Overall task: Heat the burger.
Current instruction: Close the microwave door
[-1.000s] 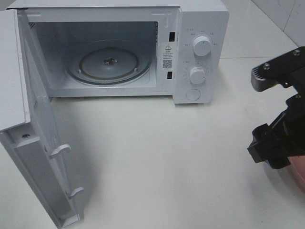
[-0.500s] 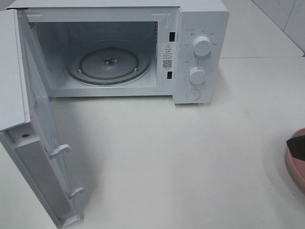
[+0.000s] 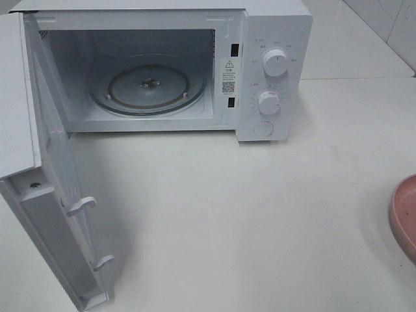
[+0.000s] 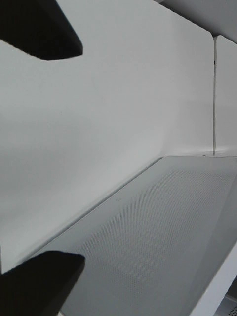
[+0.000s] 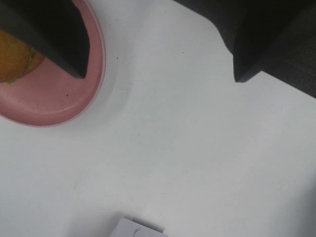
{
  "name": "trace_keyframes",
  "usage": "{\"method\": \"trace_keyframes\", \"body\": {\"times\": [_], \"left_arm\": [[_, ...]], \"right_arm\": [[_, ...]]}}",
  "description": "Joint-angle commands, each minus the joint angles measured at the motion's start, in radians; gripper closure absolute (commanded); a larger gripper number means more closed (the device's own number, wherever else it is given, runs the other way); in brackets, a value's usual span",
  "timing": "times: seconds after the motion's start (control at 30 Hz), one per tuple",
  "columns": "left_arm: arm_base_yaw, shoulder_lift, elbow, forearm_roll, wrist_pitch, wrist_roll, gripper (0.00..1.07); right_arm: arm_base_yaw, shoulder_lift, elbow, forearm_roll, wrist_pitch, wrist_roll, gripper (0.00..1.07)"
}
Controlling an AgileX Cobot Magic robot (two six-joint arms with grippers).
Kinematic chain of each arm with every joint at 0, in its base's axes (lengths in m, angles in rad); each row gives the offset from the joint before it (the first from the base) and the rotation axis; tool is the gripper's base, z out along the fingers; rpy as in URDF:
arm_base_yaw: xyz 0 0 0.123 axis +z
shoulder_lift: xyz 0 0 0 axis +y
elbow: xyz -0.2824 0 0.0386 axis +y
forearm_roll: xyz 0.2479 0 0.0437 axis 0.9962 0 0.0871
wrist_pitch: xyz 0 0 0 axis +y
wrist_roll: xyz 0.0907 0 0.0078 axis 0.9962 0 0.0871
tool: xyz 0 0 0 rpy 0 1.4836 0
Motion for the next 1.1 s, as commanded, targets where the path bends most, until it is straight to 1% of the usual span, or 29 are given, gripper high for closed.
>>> {"method": "trace_keyframes", "body": {"times": [0.03, 0.1, 0.13, 0.23, 0.3, 0.33, 0.4, 0.43, 0.5, 0.57, 0.6, 0.7, 0.77, 0.83, 0.87, 0.97, 1.03, 1.07, 1.1], "left_arm": [[0.002, -0.005, 0.000, -0.002, -0.010, -0.001, 0.09], [0.002, -0.005, 0.000, -0.002, -0.010, -0.001, 0.09], [0.002, -0.005, 0.000, -0.002, -0.010, -0.001, 0.09], [0.002, -0.005, 0.000, -0.002, -0.010, -0.001, 0.09], [0.002, -0.005, 0.000, -0.002, -0.010, -0.001, 0.09], [0.002, -0.005, 0.000, -0.002, -0.010, -0.001, 0.09], [0.002, -0.005, 0.000, -0.002, -0.010, -0.001, 0.09], [0.002, -0.005, 0.000, -0.002, -0.010, -0.001, 0.09], [0.002, -0.005, 0.000, -0.002, -0.010, -0.001, 0.09], [0.002, -0.005, 0.000, -0.002, -0.010, -0.001, 0.09], [0.002, -0.005, 0.000, -0.002, -0.010, -0.001, 0.09], [0.002, -0.005, 0.000, -0.002, -0.010, -0.001, 0.09], [0.002, -0.005, 0.000, -0.002, -0.010, -0.001, 0.09], [0.002, -0.005, 0.000, -0.002, -0.010, -0.001, 0.09], [0.002, -0.005, 0.000, -0.002, -0.010, -0.001, 0.09], [0.002, -0.005, 0.000, -0.002, -0.010, -0.001, 0.09], [0.002, -0.005, 0.000, -0.002, -0.010, -0.001, 0.09], [0.002, -0.005, 0.000, -0.002, -0.010, -0.001, 0.09], [0.002, -0.005, 0.000, -0.002, -0.010, -0.001, 0.09]], "right_arm": [[-0.034, -0.069, 0.048, 0.001, -0.024, -0.021, 0.31], [-0.049, -0.081, 0.059, 0.001, -0.031, -0.023, 0.31], [-0.085, -0.106, 0.072, 0.004, -0.042, -0.037, 0.31], [-0.104, -0.118, 0.071, 0.007, -0.047, -0.046, 0.31], [-0.172, -0.170, 0.072, 0.033, -0.068, -0.091, 0.31], [-0.172, -0.170, 0.072, 0.033, -0.068, -0.091, 0.31], [-0.218, -0.212, 0.072, 0.057, -0.081, -0.123, 0.31], [-0.218, -0.212, 0.072, 0.057, -0.081, -0.123, 0.31], [-0.267, -0.260, 0.075, 0.082, -0.097, -0.156, 0.31], [-0.284, -0.277, 0.076, 0.089, -0.100, -0.164, 0.31], [-0.319, -0.315, 0.077, 0.100, -0.109, -0.175, 0.31], [-0.332, -0.330, 0.080, 0.102, -0.112, -0.179, 0.31], [-0.390, -0.402, 0.080, 0.122, -0.120, -0.193, 0.31], [-0.404, -0.416, 0.080, 0.130, -0.119, -0.197, 0.31], [-0.432, -0.449, 0.079, 0.139, -0.110, -0.201, 0.31], [-0.458, -0.479, 0.077, 0.139, -0.100, -0.201, 0.31], [-0.496, -0.517, 0.072, 0.137, -0.028, -0.201, 0.31], [-0.496, -0.517, 0.072, 0.137, -0.028, -0.201, 0.31], [-0.515, -0.538, 0.085, 0.135, 0.016, -0.201, 0.31]]}}
